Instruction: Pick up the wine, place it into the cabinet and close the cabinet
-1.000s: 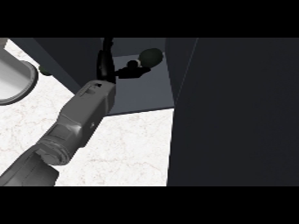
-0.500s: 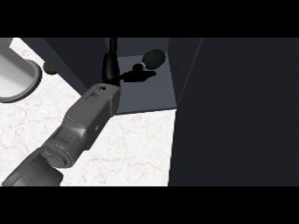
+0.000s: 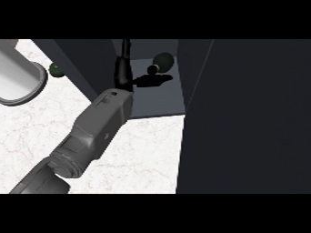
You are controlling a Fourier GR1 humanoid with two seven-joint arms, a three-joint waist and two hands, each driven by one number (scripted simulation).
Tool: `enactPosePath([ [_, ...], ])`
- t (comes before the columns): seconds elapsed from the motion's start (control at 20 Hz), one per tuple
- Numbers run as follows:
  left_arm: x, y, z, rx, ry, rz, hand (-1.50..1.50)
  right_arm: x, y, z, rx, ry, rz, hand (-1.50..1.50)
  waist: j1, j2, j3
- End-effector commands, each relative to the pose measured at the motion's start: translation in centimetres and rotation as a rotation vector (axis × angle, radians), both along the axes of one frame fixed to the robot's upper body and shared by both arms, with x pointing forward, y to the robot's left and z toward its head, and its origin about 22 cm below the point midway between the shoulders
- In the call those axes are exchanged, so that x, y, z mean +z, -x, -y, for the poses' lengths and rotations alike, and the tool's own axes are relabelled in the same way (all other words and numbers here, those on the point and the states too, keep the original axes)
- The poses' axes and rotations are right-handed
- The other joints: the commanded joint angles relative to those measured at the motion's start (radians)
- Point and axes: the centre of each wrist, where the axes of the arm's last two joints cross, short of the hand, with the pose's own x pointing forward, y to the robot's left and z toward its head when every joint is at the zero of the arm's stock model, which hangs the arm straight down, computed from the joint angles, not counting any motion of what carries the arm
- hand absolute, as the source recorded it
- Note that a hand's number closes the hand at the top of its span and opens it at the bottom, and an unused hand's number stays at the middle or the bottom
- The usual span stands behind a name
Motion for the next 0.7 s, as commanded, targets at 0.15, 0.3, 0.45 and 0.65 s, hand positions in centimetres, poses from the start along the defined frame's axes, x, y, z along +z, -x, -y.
enactPosePath([
  [0.15,-0.2,1.0,1.3,-0.083,0.082,0.093,-1.50,0.6,0.9,-1.0,-0.031,0.012,0.005,-1.50,0.025,-0.015,0.000],
  [0.3,-1.3,3.2,2.5,-0.087,0.112,0.078,-1.50,0.1,1.5,0.8,-0.027,0.008,-0.013,-1.50,0.026,-0.025,0.002],
  [0.45,-0.1,3.9,4.3,-0.108,0.128,0.052,-1.50,-0.1,0.8,-0.1,-0.056,0.006,-0.018,-1.50,0.054,-0.027,0.002],
  [0.65,-1.4,7.1,5.1,-0.124,0.163,0.063,-1.50,0.3,1.1,0.4,-0.073,0.001,-0.024,-1.50,0.083,-0.033,0.002],
])
